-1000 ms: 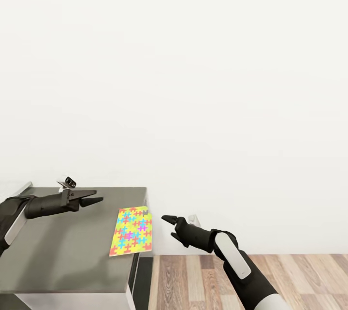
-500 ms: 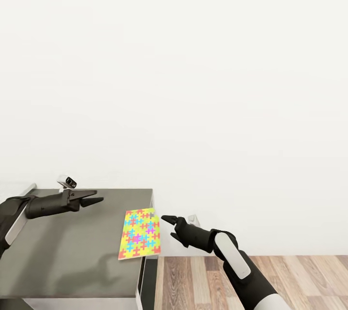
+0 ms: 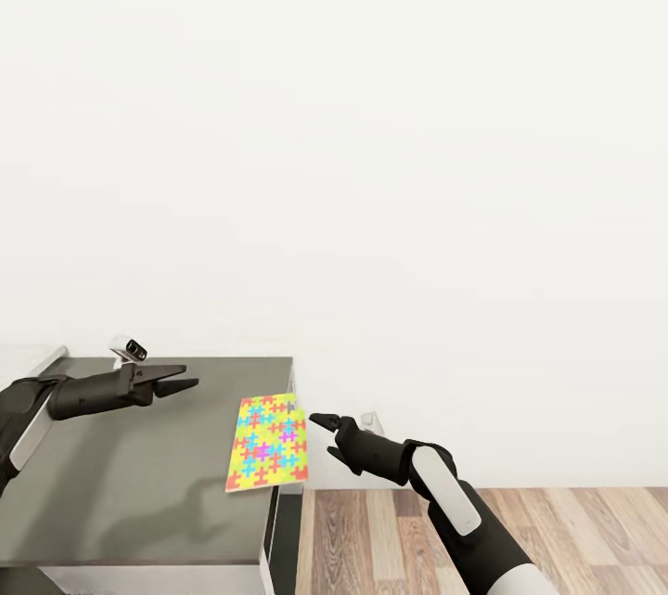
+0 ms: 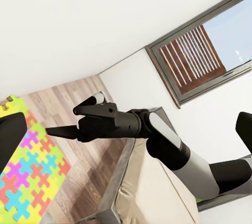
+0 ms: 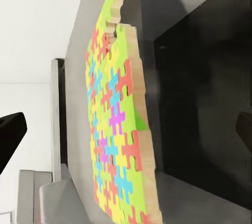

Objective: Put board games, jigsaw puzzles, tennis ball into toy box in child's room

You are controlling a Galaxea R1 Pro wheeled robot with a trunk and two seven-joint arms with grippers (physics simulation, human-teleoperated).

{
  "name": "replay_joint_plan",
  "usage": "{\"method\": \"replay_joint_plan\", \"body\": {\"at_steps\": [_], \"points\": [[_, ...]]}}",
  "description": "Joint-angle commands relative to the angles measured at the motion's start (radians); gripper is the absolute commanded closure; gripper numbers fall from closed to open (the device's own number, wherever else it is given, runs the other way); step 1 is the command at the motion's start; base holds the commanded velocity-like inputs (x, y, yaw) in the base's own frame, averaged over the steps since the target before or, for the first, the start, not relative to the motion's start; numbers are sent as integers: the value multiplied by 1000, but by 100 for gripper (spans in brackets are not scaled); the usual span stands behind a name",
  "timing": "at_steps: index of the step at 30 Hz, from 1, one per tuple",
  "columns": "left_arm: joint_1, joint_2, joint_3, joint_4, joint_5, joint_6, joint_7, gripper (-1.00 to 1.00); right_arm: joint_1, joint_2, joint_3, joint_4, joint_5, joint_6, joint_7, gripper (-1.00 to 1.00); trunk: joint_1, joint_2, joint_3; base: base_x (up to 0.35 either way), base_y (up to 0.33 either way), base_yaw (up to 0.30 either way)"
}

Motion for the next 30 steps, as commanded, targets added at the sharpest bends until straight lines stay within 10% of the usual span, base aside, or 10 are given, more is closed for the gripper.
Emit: {"method": "replay_joint_plan", "body": {"at_steps": [1, 30], "points": [[-1, 0, -1, 0, 0, 11, -4, -100, -1, 0, -1, 0, 3, 3, 4, -100, 4, -8, -4, 0, 0, 0], [-1, 3, 1, 0, 2, 11, -4, -100, -1, 0, -1, 0, 3, 3, 4, -100, 4, -8, -4, -78, 49, 0]]}}
